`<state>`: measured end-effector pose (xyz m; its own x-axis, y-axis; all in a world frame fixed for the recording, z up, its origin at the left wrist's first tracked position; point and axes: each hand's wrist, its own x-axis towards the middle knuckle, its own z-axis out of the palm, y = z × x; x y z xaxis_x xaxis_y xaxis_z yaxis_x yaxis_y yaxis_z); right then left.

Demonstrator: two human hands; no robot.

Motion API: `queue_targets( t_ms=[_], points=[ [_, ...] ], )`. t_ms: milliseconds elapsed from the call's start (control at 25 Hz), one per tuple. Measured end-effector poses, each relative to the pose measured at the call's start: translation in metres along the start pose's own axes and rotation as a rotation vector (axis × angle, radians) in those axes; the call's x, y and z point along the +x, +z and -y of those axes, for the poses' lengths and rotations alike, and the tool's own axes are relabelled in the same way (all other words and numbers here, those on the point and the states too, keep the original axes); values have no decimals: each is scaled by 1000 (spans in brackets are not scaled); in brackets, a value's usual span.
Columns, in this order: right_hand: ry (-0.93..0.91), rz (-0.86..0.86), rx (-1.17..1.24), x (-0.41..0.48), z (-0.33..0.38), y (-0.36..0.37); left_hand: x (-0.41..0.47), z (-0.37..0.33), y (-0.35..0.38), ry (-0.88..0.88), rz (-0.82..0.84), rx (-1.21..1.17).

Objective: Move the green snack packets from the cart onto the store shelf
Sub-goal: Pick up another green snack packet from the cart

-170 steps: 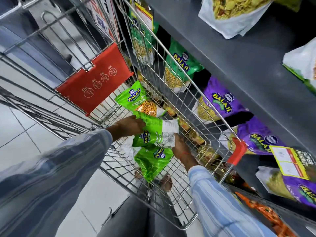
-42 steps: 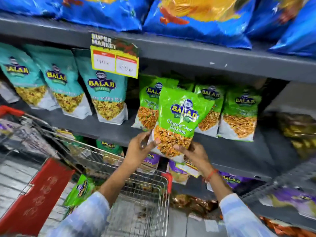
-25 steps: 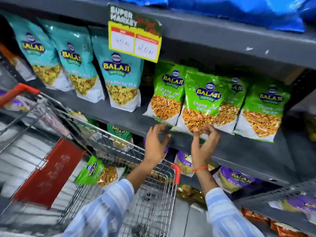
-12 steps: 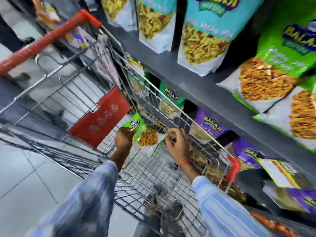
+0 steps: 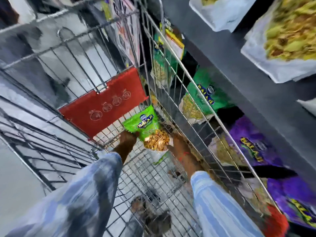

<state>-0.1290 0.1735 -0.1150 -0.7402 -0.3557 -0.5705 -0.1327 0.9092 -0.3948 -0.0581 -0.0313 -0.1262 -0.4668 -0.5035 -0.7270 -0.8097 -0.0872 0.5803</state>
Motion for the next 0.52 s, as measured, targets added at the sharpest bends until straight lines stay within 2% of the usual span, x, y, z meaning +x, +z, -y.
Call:
queue_targets(
  t_ms=[200,520],
  points=[
    [-8,23,28,4,-4,8,-5,-4,10,-154,120,-239],
    [50,-84,284,-73,-4,-4,-83,-47,-21,-81,293,-215]
  ],
)
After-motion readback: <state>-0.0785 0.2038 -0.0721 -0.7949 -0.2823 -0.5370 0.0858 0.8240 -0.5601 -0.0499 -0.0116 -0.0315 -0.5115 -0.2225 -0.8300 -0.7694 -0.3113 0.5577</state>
